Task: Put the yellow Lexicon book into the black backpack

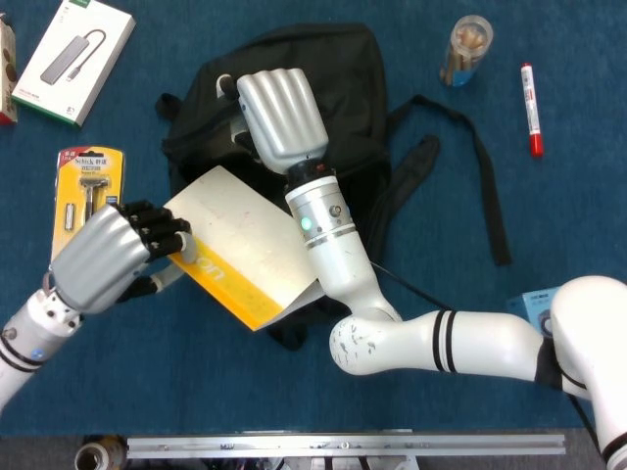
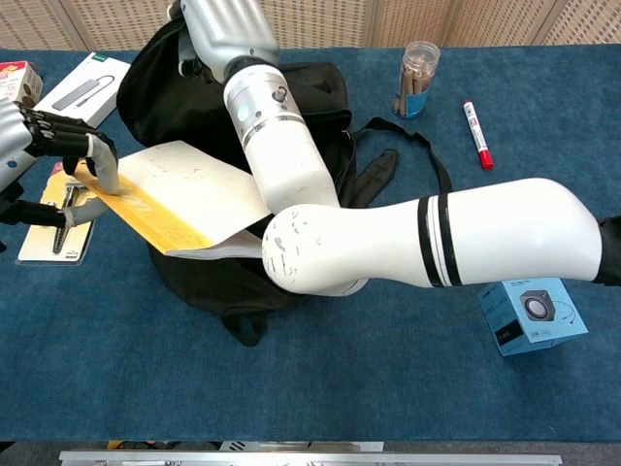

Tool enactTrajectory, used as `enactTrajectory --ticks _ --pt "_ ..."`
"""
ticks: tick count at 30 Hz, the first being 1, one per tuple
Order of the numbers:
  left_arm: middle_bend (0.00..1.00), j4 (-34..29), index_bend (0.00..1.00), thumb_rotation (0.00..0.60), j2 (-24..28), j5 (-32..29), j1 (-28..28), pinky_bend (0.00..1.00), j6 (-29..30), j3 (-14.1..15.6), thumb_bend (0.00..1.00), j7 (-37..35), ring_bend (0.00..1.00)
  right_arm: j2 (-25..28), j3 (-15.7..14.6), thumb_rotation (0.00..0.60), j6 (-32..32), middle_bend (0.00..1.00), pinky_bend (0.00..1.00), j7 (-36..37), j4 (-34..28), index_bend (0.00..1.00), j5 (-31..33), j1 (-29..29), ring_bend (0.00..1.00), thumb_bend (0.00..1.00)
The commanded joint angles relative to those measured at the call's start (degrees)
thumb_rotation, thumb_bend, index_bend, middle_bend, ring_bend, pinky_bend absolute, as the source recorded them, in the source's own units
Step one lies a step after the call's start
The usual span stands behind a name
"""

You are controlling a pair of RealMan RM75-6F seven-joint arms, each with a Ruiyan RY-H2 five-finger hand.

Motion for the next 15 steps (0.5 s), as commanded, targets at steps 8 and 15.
enactTrajectory --ticks 8,15 --pt "0.65 2.43 0.65 0.6 -3.38 -1.97 -1.17 0.66 -1.55 -0.51 0.33 -0.26 0.56 0.8 0.11 0.6 -0.67 0.63 0.86 0.74 -1.98 0.72 0.64 -0.52 0.64 0.89" --pt "0.65 2.39 0.65 0.6 -5.34 -3.12 -1.75 0.66 -2.47 -0.92 0.33 0.98 0.55 0.88 0.6 0.6 -0.51 0.63 0.86 1.87 -2.92 0.72 0.64 -0.45 0.64 0.89"
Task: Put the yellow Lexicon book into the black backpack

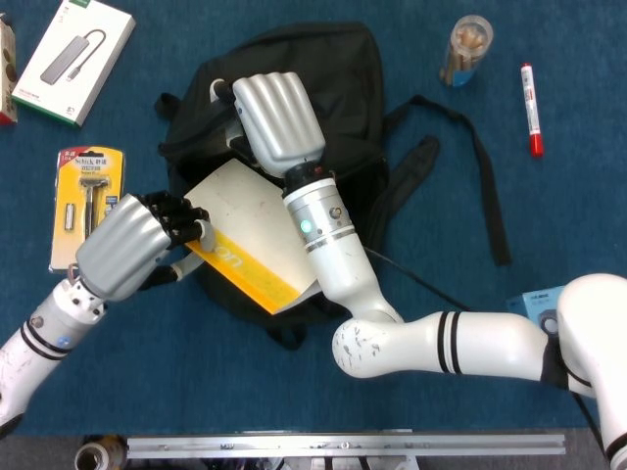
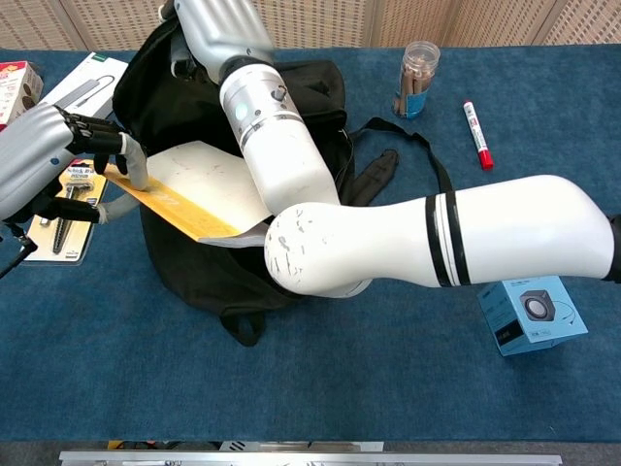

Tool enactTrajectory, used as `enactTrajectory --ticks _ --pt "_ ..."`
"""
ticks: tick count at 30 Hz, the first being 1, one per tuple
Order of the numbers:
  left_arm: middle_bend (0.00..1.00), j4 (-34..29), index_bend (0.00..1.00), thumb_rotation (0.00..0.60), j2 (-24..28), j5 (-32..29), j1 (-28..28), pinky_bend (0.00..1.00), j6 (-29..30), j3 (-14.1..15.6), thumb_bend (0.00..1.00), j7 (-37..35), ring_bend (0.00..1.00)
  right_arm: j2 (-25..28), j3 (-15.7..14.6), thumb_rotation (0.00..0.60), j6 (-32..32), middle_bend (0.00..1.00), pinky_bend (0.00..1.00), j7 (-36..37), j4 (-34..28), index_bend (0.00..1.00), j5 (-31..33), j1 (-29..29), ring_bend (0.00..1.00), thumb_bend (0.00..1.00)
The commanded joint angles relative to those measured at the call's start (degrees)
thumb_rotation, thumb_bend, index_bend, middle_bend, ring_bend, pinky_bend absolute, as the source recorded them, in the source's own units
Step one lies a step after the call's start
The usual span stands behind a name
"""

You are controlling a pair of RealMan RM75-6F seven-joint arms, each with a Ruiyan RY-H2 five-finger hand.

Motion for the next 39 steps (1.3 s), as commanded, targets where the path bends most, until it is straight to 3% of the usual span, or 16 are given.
enactTrajectory --ticks 1,19,39 --pt "0.65 -0.26 0.65 0.6 -0.66 -0.34 -0.33 0.66 -0.54 -0.18 0.33 0.9 0.55 -0.01 0.25 0.6 0.14 0.63 0.86 0.14 -0.13 0.72 0.05 0.17 0.64 0.89" --pt "0.65 -0.95 0.64 0.6 -6.85 -6.79 0.73 0.66 -5.42 -2.74 0.33 16.16 0.55 -0.24 2.42 0.6 1.54 0.63 0.86 0.86 -1.59 0.72 1.92 0.96 0.64 0.89" --pt "0.66 -2.32 0.65 0.6 -12.48 -12.63 4.38 0.66 -5.5 -4.78 0.33 28.38 0.55 -0.62 2.74 0.6 2.69 0.63 0.86 1.02 -1.24 0.72 2.84 1.87 0.64 0.89"
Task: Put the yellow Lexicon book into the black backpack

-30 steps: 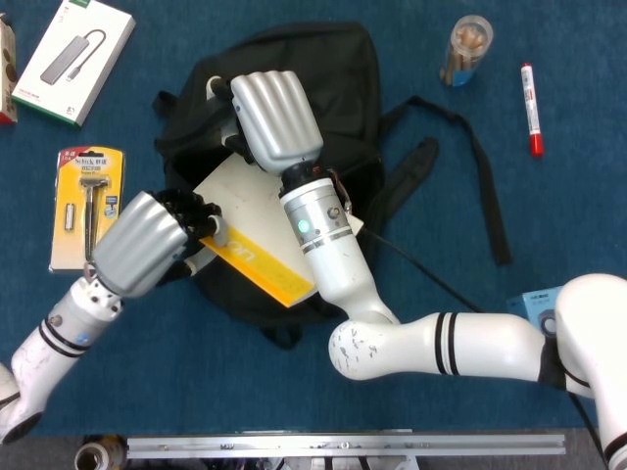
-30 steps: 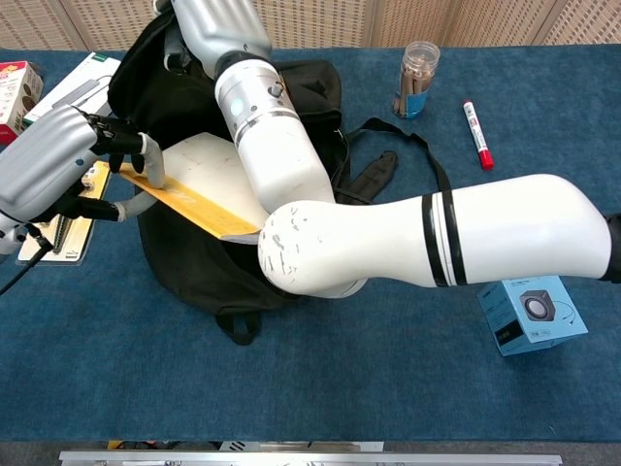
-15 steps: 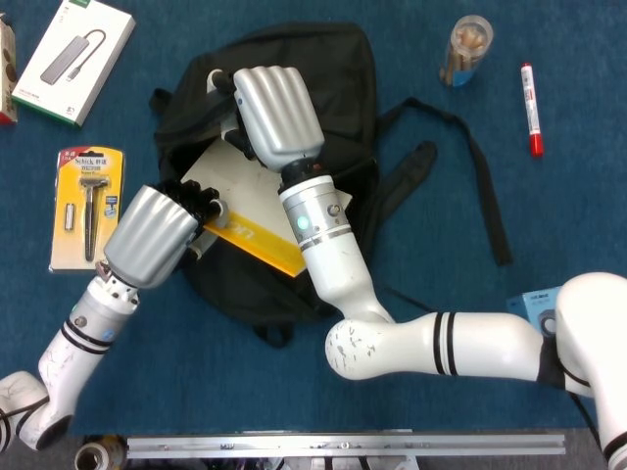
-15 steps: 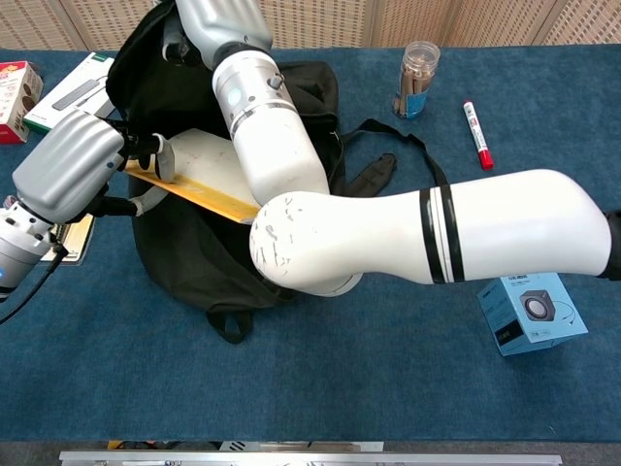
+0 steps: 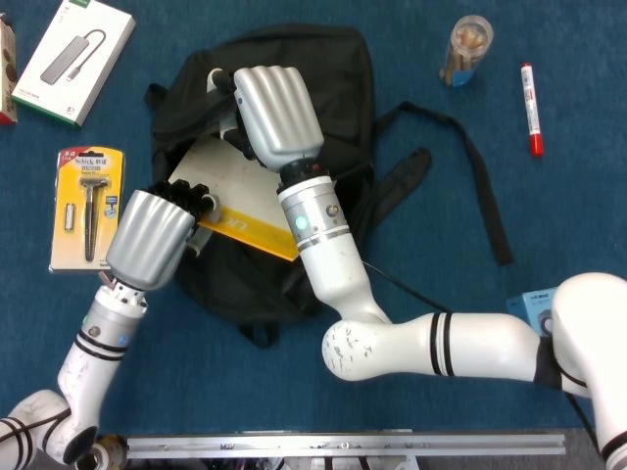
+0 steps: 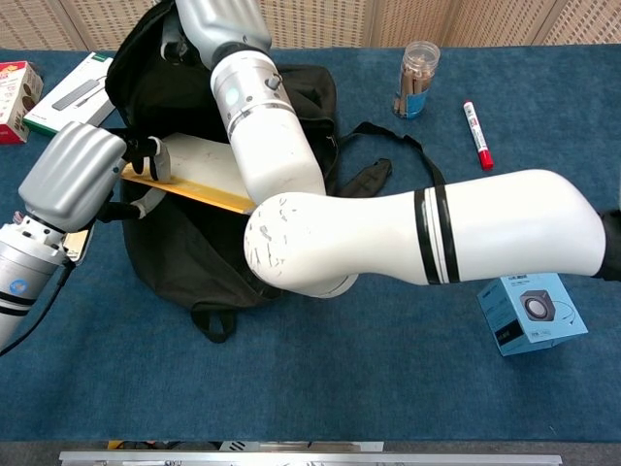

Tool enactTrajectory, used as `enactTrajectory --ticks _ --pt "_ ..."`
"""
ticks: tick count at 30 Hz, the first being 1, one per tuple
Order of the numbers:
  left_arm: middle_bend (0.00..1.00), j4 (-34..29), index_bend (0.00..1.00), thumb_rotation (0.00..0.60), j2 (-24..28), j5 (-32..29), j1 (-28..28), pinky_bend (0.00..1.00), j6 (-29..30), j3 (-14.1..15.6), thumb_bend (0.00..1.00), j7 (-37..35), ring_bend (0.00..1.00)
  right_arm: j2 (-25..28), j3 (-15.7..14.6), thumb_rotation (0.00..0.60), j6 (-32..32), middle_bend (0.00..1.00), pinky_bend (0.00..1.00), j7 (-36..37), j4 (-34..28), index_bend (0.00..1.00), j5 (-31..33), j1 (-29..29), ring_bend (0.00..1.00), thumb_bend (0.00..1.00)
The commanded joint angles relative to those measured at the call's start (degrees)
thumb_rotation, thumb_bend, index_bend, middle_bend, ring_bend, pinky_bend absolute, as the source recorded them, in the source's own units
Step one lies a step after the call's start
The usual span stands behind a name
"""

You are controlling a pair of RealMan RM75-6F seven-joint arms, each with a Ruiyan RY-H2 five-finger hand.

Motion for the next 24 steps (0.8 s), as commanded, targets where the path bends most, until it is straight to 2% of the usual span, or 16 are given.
enactTrajectory --ticks 1,24 --pt "0.66 0.19 0.65 0.6 -0.99 -0.41 0.31 0.66 0.19 -0.38 0.33 1.55 0.55 -0.06 0.05 0.6 0.13 0.63 0.86 0.08 0.04 0.72 -0.03 0.09 0.64 0.89" --pt "0.67 5.14 0.65 0.6 -8.69 -2.87 -1.7 0.66 -2.14 -3.41 0.33 9.28 0.56 -0.16 0.27 0.6 0.78 0.63 0.86 0.34 -0.25 0.72 0.51 0.37 0.64 0.89"
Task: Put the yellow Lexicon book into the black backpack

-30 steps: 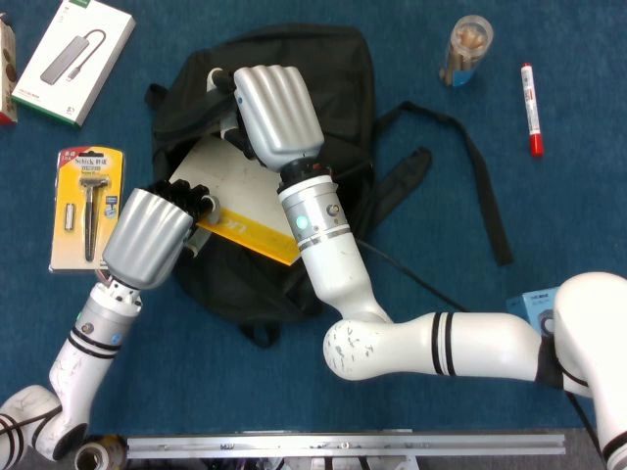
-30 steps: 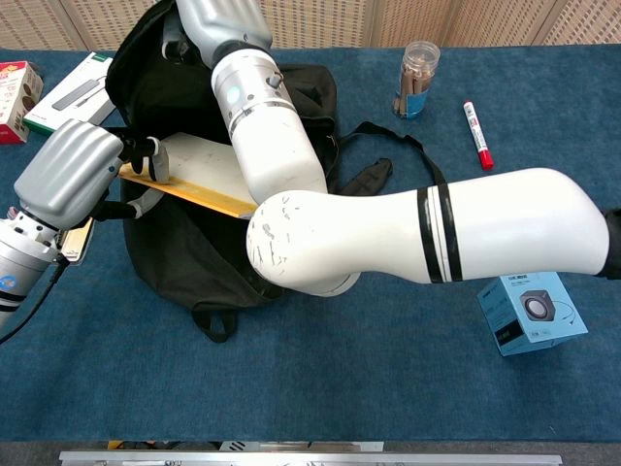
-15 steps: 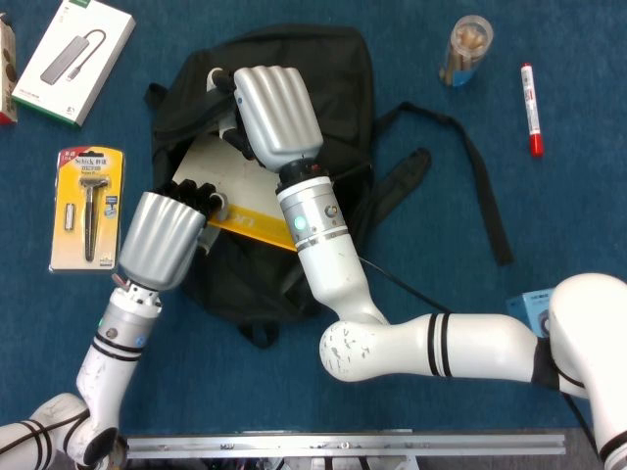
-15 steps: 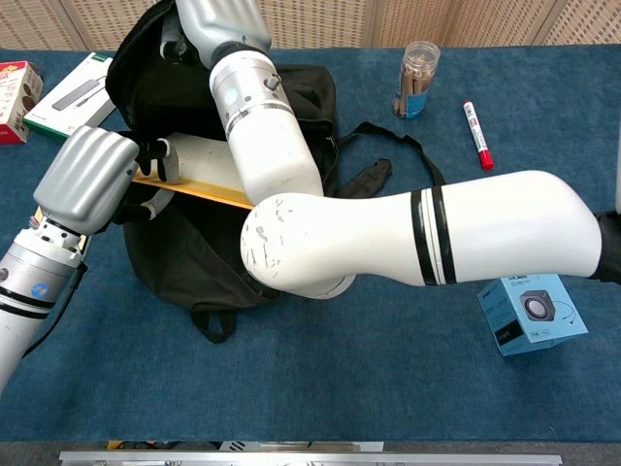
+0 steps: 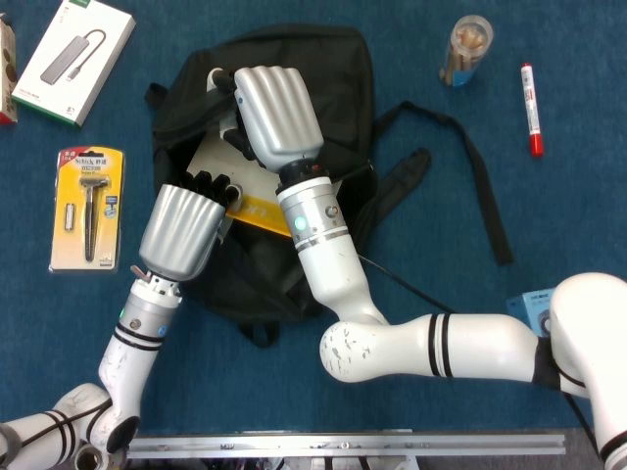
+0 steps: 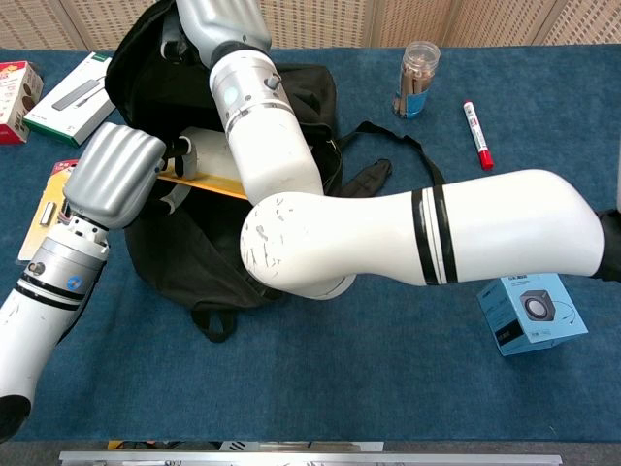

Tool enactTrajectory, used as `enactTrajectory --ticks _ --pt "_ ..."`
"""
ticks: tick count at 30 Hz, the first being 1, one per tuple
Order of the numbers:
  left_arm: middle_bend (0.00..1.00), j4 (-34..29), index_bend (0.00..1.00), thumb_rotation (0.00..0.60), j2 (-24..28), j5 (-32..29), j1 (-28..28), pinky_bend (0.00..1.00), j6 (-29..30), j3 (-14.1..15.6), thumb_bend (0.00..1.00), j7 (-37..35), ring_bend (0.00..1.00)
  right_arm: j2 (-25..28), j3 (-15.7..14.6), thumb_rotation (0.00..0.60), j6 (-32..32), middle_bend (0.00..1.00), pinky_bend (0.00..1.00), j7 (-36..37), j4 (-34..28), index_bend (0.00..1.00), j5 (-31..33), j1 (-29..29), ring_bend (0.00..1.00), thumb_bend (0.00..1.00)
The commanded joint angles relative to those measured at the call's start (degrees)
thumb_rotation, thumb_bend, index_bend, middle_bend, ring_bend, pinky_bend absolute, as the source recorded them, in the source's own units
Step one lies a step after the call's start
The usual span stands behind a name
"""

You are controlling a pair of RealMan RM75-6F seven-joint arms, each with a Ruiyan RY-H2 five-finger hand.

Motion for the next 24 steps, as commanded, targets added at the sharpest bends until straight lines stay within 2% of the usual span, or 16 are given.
enactTrajectory --ticks 1,13,17,20,24 --pt "0.67 0.86 0.65 0.6 -0.97 -0.45 -0.18 0.66 -0.05 -0.33 0.33 0.35 0.56 -0.07 -0.07 0.6 0.05 0.63 0.86 0.04 0.12 0.72 -0.01 0.02 0.64 0.89" --pt "0.66 3.15 0.65 0.6 -2.76 -1.31 -1.08 0.66 -1.23 -0.46 0.32 1.5 0.56 -0.12 -0.22 0.6 0.34 0.63 0.86 0.07 0.09 0.72 -0.13 0.06 0.64 0.89" --pt "0.63 2.73 0.62 0.6 -2.48 -1.84 -0.72 0.66 -1.48 -0.15 0.32 1.95 0.54 0.2 -0.13 0.6 0.51 0.63 0.86 -0.15 -0.21 0.72 -0.02 -0.13 0.64 0.89" --pt "0.62 2.26 0.58 0.6 -2.34 -2.0 -0.61 0.66 -1.52 -0.03 0.26 2.13 0.53 0.39 -0.16 0.6 0.57 0.63 0.86 -0.33 -0.37 0.72 0.02 -0.2 0.64 0.89" --pt "0.56 1.55 0.44 0.6 -2.19 -2.51 -0.43 0.6 -1.72 -0.06 0.13 2.58 0.51 0.71 -0.52 0.6 0.52 0.63 0.86 -0.71 -0.65 0.72 0.15 -0.48 0.64 0.89"
